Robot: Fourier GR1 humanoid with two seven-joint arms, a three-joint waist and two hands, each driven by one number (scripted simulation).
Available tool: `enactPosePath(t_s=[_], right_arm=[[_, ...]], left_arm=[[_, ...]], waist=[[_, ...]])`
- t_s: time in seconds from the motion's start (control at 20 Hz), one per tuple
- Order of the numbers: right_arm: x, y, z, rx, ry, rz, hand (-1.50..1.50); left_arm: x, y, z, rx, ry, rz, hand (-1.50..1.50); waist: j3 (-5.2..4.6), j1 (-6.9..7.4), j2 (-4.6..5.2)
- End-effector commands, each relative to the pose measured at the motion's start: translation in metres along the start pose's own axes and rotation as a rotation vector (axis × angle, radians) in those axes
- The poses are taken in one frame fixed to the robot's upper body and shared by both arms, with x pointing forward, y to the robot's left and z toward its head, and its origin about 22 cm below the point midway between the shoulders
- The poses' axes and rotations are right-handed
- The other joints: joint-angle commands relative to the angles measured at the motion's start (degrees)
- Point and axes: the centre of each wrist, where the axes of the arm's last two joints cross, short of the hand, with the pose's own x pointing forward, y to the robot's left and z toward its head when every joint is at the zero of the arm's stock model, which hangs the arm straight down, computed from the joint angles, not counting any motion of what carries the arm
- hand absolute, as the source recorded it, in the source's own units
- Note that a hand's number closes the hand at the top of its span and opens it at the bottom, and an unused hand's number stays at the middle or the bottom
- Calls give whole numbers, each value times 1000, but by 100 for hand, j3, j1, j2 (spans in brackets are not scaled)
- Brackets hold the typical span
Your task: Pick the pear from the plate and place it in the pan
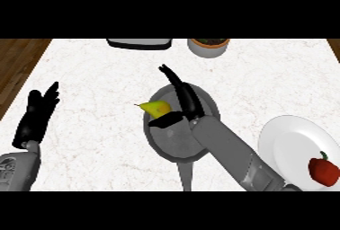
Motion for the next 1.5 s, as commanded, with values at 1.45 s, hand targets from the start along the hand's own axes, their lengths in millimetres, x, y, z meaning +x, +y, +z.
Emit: enactPosePath(t_s=[1.45], right_arm=[[-55,-373,99,-97,35,-75,-150]], left_arm=[[-30,22,16,37,30,25,0]], waist=[[-2,-295,-57]])
